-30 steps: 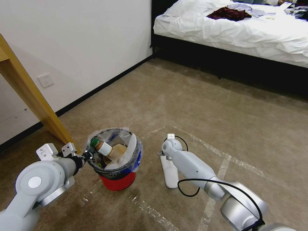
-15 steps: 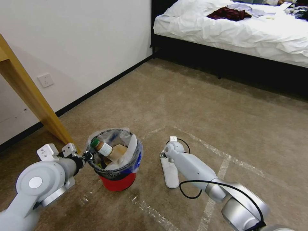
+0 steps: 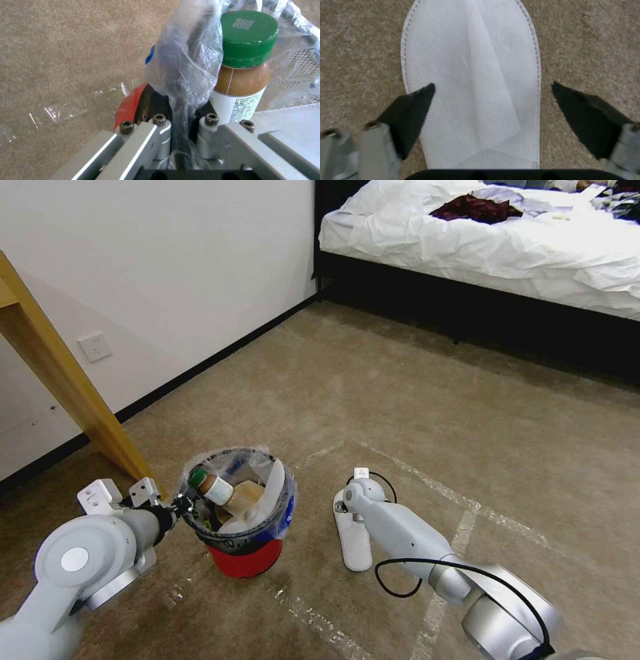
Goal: Pick up the trash bin and place the garbage on the floor into it.
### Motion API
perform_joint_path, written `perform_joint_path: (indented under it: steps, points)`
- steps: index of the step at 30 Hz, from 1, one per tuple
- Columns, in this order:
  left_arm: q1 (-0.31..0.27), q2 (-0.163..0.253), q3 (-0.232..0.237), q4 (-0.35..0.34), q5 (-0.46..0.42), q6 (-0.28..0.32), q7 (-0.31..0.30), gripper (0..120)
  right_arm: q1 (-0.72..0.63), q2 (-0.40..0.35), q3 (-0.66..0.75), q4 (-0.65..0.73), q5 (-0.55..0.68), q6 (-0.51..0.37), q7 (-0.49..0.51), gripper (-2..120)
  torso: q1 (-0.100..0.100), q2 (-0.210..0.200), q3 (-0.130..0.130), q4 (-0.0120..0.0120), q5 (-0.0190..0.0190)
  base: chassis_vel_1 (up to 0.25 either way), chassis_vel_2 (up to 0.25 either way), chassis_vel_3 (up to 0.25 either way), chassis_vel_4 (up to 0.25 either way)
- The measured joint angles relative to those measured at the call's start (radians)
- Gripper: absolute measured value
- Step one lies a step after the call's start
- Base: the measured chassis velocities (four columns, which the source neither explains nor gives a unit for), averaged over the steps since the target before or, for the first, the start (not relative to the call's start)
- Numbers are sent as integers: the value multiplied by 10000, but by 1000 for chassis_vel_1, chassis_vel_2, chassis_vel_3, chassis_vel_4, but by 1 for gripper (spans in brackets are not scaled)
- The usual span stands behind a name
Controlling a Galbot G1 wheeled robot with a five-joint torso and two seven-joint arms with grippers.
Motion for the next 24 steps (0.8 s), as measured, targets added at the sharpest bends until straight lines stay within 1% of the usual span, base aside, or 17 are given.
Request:
perform_joint_path:
  steps: [1, 2, 3, 5, 6, 7, 8, 9, 11, 20, 21, 22, 23, 24]
  points:
    - [0, 0, 0, -1, 2, 2, 0, 4, -1, 9, 0, -20, -34, 13, -11, 82, 0, 0, 0, 0, 0, 0, 0, 0, 0]
    - [0, 0, 0, -1, 2, 2, 0, 4, -1, 9, 0, -20, -34, 13, -11, 82, 0, 0, 0, 0, 0, 0, 0, 0, 0]
    - [5, 16, -6, 0, 2, 5, 4, 4, -6, 31, 5, -51, -68, 21, -24, 78, 1, 0, 0, 0, 0, 0, 0, 0, 0]
    - [5, 41, -16, 0, 2, 5, 5, 4, -16, 36, 5, -57, -107, 30, -52, 77, 0, 0, 0, 0, 0, 0, 0, 0, 0]
    - [5, 74, -25, -3, 0, 6, 5, 4, -39, 32, 5, -55, -145, 31, -100, 73, 0, 0, 0, 0, 0, 0, 0, 0, 0]
    - [5, 74, -25, -3, 0, 6, 5, 4, -39, 32, 5, -55, -145, 31, -100, 73, 0, 0, 0, 0, 0, 0, 0, 0, 0]
    - [-3, 89, -25, -4, -5, 6, 5, 4, -52, 32, 2, -50, -166, 35, -131, 68, 0, 0, 0, 0, 0, 0, 0, 0, 0]
    - [-3, 89, -25, -4, -5, 6, 5, 4, -52, 32, 2, -50, -166, 35, -131, 68, 0, 0, 0, 0, 0, 0, 0, 0, 0]
    - [-9, 89, -25, -9, -6, 6, 7, 4, -58, 39, 1, -49, -175, 38, -137, 64, 0, 0, 0, 0, 0, 0, 0, 0, 0]
    - [11, 70, -22, -37, 4, 6, 7, 4, -61, 75, -14, -103, -220, 57, -144, 63, 0, 0, -1, 0, 0, 0, 0, 0, 0]
    - [48, 63, -22, -74, 34, 9, 7, 4, -61, 116, -14, -204, -298, 109, -192, 58, 0, 0, -1, 0, 0, 0, 0, 0, 0]
    - [48, 63, -22, -74, 34, 9, 7, 4, -61, 116, -14, -204, -298, 109, -192, 58, 0, 0, -1, 0, 0, 0, 0, 0, 0]
    - [59, 55, -21, -89, 55, 12, 7, 4, -73, 124, -8, -226, -320, 124, -218, 53, 0, 1, -1, 1, 0, 0, 0, 0, 0]
    - [60, 32, 9, -107, 86, 13, 9, 4, -98, 116, -6, -223, -335, 150, -237, 45, 0, 0, -2, 2, 1, 0, 0, 0, 0]
